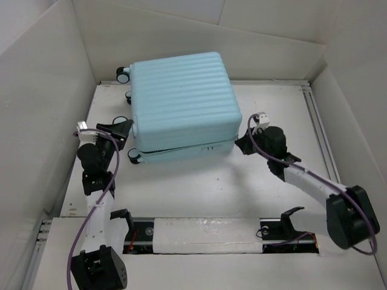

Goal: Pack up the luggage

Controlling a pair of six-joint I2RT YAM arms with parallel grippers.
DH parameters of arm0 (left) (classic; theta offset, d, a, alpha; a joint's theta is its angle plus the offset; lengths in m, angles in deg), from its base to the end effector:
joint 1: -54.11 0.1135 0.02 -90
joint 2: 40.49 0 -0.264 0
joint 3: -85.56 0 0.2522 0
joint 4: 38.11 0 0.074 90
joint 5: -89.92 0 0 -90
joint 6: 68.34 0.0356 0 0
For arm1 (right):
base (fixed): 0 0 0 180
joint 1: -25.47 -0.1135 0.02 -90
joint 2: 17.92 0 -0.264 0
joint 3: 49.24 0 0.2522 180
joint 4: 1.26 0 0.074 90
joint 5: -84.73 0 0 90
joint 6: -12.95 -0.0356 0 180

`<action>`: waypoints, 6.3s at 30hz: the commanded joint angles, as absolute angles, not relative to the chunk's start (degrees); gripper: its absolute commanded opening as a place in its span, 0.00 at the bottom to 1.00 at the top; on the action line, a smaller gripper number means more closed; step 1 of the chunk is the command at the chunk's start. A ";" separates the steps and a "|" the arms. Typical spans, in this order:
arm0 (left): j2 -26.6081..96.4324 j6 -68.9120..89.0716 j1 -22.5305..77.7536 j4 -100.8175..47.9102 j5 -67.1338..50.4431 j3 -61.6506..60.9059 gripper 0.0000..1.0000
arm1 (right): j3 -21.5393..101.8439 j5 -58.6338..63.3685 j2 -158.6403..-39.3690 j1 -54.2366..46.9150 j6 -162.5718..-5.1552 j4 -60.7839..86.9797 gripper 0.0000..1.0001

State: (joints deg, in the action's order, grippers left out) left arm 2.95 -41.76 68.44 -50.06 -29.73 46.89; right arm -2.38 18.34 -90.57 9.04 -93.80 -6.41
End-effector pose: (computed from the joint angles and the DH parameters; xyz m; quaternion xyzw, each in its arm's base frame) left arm 0.1824 0.0284 0.2872 -0.2519 0.6182 -0.4551 0.5892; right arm 0.2531 0.0895 0.2182 -0.1142 0.8053 0.3203 0.4857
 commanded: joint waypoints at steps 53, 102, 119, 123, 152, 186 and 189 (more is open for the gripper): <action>-10.17 -28.97 61.85 -49.40 -39.47 55.63 0.00 | -7.26 -13.72 -67.41 -4.29 -105.98 11.10 0.43; -2.36 -29.67 66.15 -46.85 -30.59 48.68 0.00 | 15.50 55.19 -111.62 29.86 -86.61 -16.13 0.61; 9.08 -34.33 66.15 -52.48 -32.78 40.16 0.00 | 1.17 47.57 -108.11 5.17 -102.27 -37.25 0.47; 5.31 -31.53 66.15 -48.88 -32.78 40.77 0.00 | -1.64 37.19 -101.96 6.56 -100.96 -30.23 0.58; -0.77 -25.89 66.15 -38.68 -30.15 38.75 0.00 | 3.27 24.35 -93.59 12.46 -85.32 -4.02 0.60; -2.52 -29.84 62.99 -49.04 -33.48 49.11 0.00 | -11.82 17.61 -90.08 -9.40 -120.51 -37.90 0.00; -4.01 -31.16 62.46 -49.57 -34.79 49.91 0.00 | -9.40 8.31 -93.41 -20.65 -128.98 -49.54 0.00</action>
